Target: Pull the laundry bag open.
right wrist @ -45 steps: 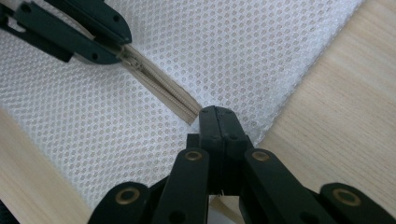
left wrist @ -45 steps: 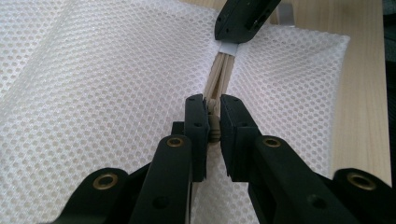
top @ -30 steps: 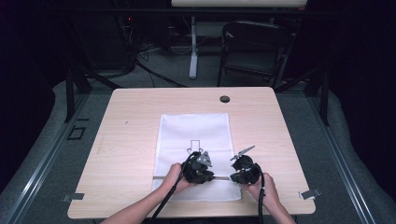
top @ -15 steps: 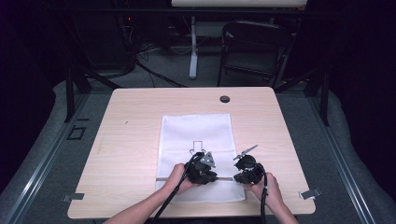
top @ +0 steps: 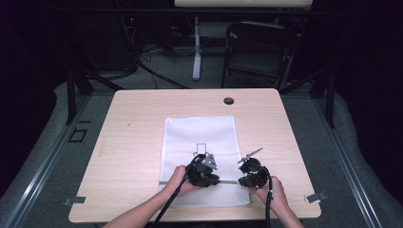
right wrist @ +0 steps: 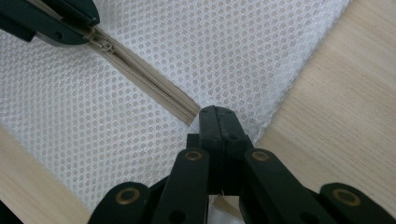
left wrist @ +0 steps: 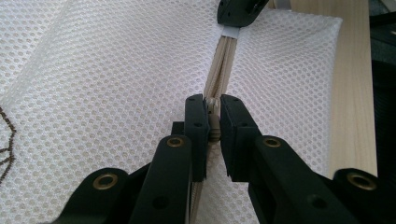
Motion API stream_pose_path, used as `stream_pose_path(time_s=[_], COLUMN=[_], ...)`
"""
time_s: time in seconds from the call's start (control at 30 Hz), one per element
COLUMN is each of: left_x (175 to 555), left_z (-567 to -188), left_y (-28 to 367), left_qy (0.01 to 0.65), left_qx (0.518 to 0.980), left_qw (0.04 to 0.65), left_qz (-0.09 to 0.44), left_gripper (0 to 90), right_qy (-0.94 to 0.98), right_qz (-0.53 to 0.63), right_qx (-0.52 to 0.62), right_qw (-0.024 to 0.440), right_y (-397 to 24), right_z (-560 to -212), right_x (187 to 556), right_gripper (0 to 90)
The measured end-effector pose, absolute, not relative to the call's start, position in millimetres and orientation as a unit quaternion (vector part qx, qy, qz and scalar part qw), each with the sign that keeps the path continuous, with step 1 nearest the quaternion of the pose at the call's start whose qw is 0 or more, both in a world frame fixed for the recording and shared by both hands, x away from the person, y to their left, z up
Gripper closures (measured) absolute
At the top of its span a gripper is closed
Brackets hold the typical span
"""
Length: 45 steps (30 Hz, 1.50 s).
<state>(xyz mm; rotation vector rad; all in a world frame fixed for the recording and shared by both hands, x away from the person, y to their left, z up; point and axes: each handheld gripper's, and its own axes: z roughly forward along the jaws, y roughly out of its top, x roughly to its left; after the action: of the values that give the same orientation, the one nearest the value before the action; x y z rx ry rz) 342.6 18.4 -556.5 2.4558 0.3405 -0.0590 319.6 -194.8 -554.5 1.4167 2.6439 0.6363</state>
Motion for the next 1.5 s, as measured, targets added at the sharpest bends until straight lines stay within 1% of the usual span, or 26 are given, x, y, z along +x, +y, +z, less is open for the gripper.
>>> stream_pose_path(time_s=[0.17,0.2,0.27,0.4,0.57,0.8,0.87,0.97,1.1,1.5], left_x=[343.8,344.5,342.9,343.4,343.6,343.9,343.4,342.1,343.0,342.9], left_z=[-555.2,-555.6,-555.7,-555.6,-553.9,-554.9,-554.7,-553.1,-553.6,-553.5], left_y=[23.9,25.4,23.9,24.7,27.0,33.4,34.5,35.0,38.9,43.3], left_qy=[0.13,0.135,0.13,0.131,0.13,0.13,0.133,0.129,0.131,0.131], left_qx=[0.938,0.935,0.937,0.936,0.939,0.937,0.936,0.94,0.936,0.938], left_qw=[0.321,0.327,0.323,0.324,0.318,0.323,0.324,0.316,0.324,0.321], left_qz=[-0.024,-0.032,-0.025,-0.029,-0.021,-0.029,-0.029,-0.02,-0.026,-0.024], left_gripper=[81.8,81.8,81.8,81.8,81.8,81.9,81.8,81.8,81.8,81.8], right_qy=[0.871,0.869,0.87,0.867,0.868,0.868,0.866,0.86,0.86,0.862], right_qz=[0.193,0.194,0.194,0.201,0.197,0.197,0.202,0.209,0.21,0.206], right_qx=[0.451,0.453,0.453,0.454,0.455,0.455,0.456,0.465,0.464,0.462], right_qw=[0.032,0.034,0.032,0.028,0.032,0.032,0.025,0.035,0.031,0.03], right_y=[-197.0,-197.2,-197.4,-197.0,-197.5,-197.4,-197.5,-196.2,-196.8,-197.7], right_z=[-552.2,-552.5,-552.5,-552.8,-552.9,-552.9,-552.9,-554.8,-554.6,-554.2], right_x=[320.4,320.4,320.8,320.5,320.6,320.7,320.9,319.6,319.8,320.4], right_gripper=[90.0,90.0,90.0,90.0,90.0,90.0,90.0,90.0,90.0,90.0])
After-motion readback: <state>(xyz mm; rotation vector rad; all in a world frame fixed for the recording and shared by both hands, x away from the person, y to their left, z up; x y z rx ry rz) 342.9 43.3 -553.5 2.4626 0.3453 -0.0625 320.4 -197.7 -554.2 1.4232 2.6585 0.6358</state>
